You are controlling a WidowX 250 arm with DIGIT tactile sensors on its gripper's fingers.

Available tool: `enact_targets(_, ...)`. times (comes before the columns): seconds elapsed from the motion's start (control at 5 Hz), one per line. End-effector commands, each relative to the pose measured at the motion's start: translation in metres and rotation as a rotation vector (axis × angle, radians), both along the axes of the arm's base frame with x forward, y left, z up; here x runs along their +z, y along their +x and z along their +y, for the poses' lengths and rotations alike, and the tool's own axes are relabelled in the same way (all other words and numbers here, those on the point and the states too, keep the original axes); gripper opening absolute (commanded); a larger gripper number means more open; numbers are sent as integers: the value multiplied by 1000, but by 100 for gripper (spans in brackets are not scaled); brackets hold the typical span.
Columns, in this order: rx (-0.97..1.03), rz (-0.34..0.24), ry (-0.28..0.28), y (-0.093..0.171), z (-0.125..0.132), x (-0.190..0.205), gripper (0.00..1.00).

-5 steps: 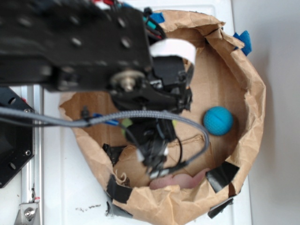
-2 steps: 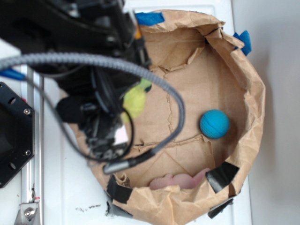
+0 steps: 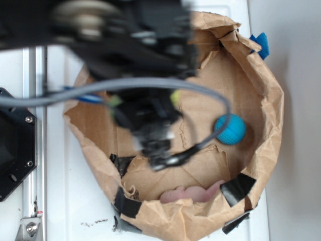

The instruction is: Grab the green animal.

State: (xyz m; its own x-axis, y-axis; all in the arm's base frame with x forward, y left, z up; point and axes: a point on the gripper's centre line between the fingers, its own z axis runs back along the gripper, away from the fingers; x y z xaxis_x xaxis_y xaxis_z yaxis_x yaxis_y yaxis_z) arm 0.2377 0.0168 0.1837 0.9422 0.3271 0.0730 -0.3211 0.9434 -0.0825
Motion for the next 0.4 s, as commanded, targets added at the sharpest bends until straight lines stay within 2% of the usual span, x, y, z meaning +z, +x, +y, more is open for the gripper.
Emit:
enact_targets(0.0,23,-46,8,20,9,8,0)
enact_targets(0.2,21,-56,4,21,13,7,0)
